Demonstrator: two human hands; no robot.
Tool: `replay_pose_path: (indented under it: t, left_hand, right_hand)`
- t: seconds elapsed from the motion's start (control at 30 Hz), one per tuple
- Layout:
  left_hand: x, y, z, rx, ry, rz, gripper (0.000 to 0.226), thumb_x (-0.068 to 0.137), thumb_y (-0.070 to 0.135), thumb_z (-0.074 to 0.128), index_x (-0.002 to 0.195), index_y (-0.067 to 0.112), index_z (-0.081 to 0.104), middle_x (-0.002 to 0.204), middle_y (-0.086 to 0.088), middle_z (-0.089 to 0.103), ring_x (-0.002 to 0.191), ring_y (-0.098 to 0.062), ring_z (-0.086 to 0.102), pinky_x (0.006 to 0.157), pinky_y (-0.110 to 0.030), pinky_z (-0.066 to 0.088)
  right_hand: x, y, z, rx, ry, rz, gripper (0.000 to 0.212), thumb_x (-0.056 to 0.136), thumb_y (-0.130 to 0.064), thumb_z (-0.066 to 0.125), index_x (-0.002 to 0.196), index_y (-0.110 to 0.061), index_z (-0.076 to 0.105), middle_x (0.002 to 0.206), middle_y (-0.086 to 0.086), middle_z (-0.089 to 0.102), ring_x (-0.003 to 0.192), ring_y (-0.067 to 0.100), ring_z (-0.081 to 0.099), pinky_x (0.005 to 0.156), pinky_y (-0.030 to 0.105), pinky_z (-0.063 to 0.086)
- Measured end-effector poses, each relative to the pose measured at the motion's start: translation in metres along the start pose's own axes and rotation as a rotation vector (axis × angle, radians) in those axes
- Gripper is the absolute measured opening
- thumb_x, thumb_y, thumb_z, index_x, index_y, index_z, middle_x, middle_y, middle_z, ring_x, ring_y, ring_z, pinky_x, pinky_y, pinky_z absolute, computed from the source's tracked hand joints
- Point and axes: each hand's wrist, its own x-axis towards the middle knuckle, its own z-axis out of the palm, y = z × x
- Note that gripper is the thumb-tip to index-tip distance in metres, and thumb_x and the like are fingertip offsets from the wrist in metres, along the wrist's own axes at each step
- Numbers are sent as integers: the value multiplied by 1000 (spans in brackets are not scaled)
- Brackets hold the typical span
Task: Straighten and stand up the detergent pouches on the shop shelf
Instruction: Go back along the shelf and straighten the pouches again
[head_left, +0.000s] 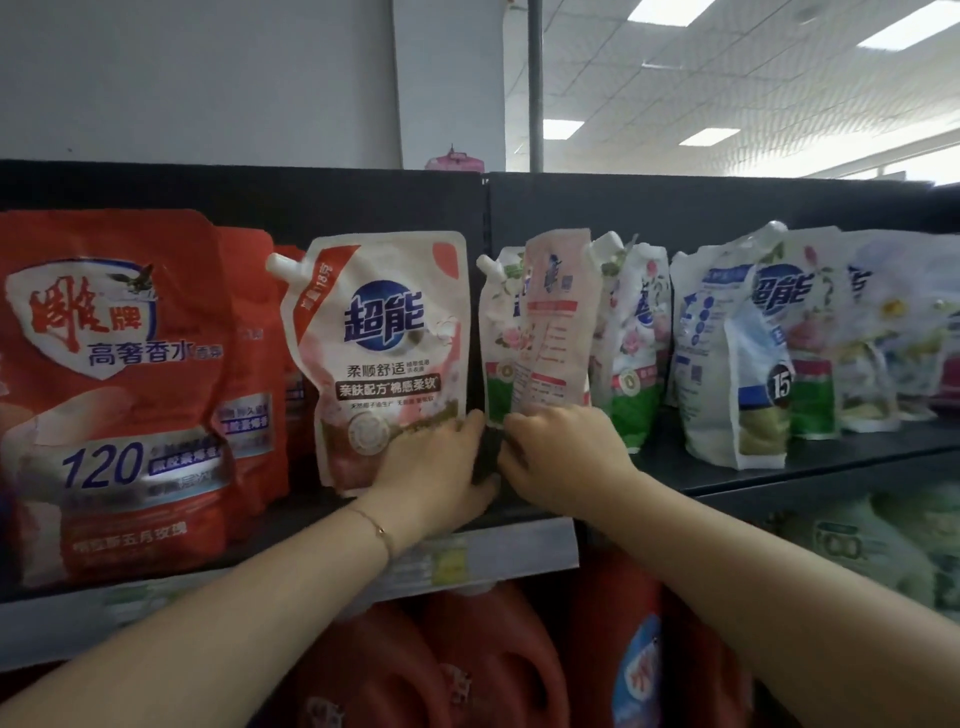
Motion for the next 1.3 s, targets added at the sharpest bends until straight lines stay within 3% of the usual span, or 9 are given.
replay_pose_path:
  t: [0.13,0.4,0.53,0.7,0.87,1.03,1.13,1.2,1.3]
  left_hand:
    - [39,39,10,-155,-82,7,63,86,42,59,134,19,25,125,-4,51,97,-24,60,66,-33,44]
    - [86,65,37,-273,-115,-299,94,84,55,56,151,20,0,145,-13,34,113,-31,54,91,-47,50]
    - [87,64,45,-438,-72,-292,116,58,67,65,149,29,6,145,-8,36,118,-28,52,93,-44,51]
    - [81,61,44,-578,-51,-290,110,52,72,69,141,31,21,140,3,45,120,-19,53,97,-43,50]
    - [83,41,37,-749,-145,-310,92,71,33,83,142,27,25,134,9,52,118,-11,52,100,-29,44]
    - [81,35,36,-737,27,-443,69,71,2,82,131,17,50,115,4,63,109,-15,59,84,-23,46]
    - [82,39,44,-719,189,-535,66,78,-6,68,127,15,30,116,5,51,113,-16,52,80,-22,46]
    - [82,48,53,-775,284,-572,68,79,-7,64,119,22,18,121,2,43,116,-16,45,91,-28,45]
    - [86,60,65,-781,359,-562,82,65,8,84,111,25,19,123,-1,38,117,-16,41,99,-29,39]
  right_hand:
    - [-4,35,4,-103,64,-50,32,79,-33,42,60,-19,63,55,-4,62,42,21,56,41,22,35]
    - [-21,95,16,16,248,-104,40,87,-32,45,50,-17,48,46,-6,47,35,17,40,37,20,28]
    - [-35,107,31,116,264,-29,38,89,-35,48,54,-21,43,48,-7,46,37,15,39,38,21,26]
    - [-34,118,32,86,18,97,35,93,-41,45,67,-19,55,66,-6,55,56,16,52,53,31,48]
    - [-14,130,36,178,-148,341,42,97,-45,42,74,-14,58,72,1,59,64,20,58,57,30,50]
    - [7,139,42,254,-268,493,45,98,-54,40,73,-17,45,79,3,55,68,24,57,59,31,45]
    - [12,145,47,266,-264,527,38,99,-44,43,73,-18,46,73,0,51,60,19,50,58,31,41]
    - [9,144,53,260,-213,538,31,99,-36,45,78,-15,52,72,0,51,62,21,51,55,29,37]
    - [-1,141,61,213,-155,474,36,100,-31,40,71,-16,55,68,0,54,62,21,54,54,28,36]
